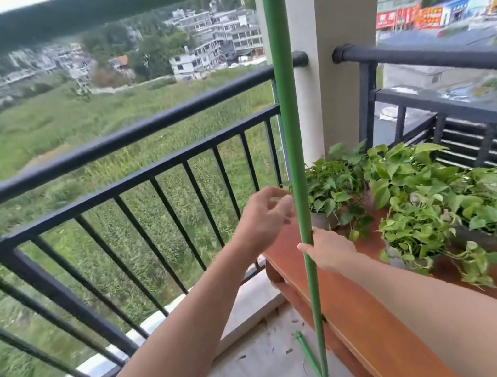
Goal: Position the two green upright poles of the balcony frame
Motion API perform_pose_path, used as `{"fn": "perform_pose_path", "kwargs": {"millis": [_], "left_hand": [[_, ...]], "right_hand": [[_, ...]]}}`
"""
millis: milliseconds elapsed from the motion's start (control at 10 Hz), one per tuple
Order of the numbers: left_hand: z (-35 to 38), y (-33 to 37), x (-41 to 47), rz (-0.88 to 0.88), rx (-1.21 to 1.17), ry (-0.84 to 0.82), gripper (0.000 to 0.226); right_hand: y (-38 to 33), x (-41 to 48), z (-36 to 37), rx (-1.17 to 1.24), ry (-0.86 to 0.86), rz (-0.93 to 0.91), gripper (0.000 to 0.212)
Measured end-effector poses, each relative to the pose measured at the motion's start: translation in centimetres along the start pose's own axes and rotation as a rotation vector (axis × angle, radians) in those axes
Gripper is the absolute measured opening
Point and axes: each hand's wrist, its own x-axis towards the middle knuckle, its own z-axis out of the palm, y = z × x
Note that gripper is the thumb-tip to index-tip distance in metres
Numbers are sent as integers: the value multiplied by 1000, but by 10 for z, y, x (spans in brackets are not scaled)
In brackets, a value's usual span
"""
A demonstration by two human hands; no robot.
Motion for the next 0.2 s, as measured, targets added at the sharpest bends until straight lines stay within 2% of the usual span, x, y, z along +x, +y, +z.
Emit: {"fn": "perform_pose_path", "kwargs": {"millis": [100, 200], "left_hand": [[-33, -52, -38, -98, -17, -6, 22], [-47, -120, -99, -309, -38, 90, 19]], "right_hand": [[-6, -8, -18, -134, -97, -62, 32], [-22, -23, -43, 86, -83, -262, 30]]}}
